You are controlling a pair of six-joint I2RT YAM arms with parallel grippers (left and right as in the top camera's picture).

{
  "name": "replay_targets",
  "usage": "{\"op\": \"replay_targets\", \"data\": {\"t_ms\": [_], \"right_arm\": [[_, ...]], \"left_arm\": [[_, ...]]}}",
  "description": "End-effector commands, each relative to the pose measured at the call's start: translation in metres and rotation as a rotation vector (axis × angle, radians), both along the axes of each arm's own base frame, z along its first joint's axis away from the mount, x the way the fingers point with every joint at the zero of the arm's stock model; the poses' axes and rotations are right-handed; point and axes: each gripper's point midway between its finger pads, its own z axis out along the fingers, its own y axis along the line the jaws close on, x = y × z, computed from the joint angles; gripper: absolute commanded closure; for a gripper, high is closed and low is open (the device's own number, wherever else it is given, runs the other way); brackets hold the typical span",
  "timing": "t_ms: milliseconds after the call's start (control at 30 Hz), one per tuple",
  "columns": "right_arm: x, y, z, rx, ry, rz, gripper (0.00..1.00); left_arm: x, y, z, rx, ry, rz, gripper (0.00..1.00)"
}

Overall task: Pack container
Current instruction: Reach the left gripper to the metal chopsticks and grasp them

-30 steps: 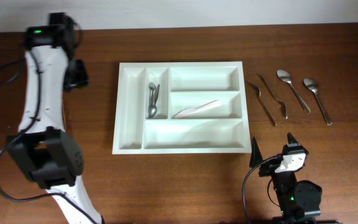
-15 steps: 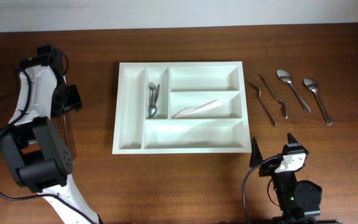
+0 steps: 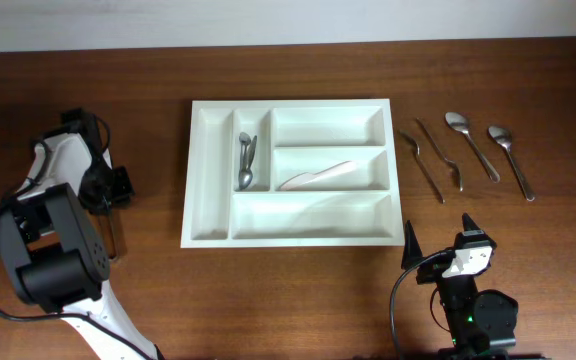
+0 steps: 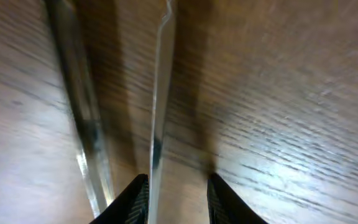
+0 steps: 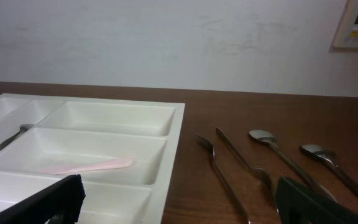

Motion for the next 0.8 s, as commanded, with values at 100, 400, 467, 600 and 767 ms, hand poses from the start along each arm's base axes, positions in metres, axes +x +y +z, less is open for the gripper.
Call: {"op": "replay_targets", "data": {"t_ms": [100,400,467,600,767], "right_arm": [[0.0,-0.003,-0.002,0.001,0.0,-0.017,0.01],[0.0,-0.003,-0.002,0.001,-0.001,-0.017,0.01],[0.0,-0.003,-0.002,0.001,-0.001,-0.017,0.01],[0.0,-0.003,-0.002,0.001,-0.001,-0.017,0.01],[0.0,-0.003,-0.002,0.001,-0.001,-0.017,0.01]], "left_arm": [[-0.011,-0.007,-0.008,-0.03,0.017,-0.016,0.67],[-0.01,-0.006,-0.006,-0.028,0.012,-0.017,0.98],[-0.005,-0.005,0.0,-0.023,-0.003,-0.017,0.98],[0.013,-0.002,0.029,0.001,-0.08,-0.023,0.98],[0.044,-0.009,0.087,0.036,-0.231,-0.058,0.98]]}}
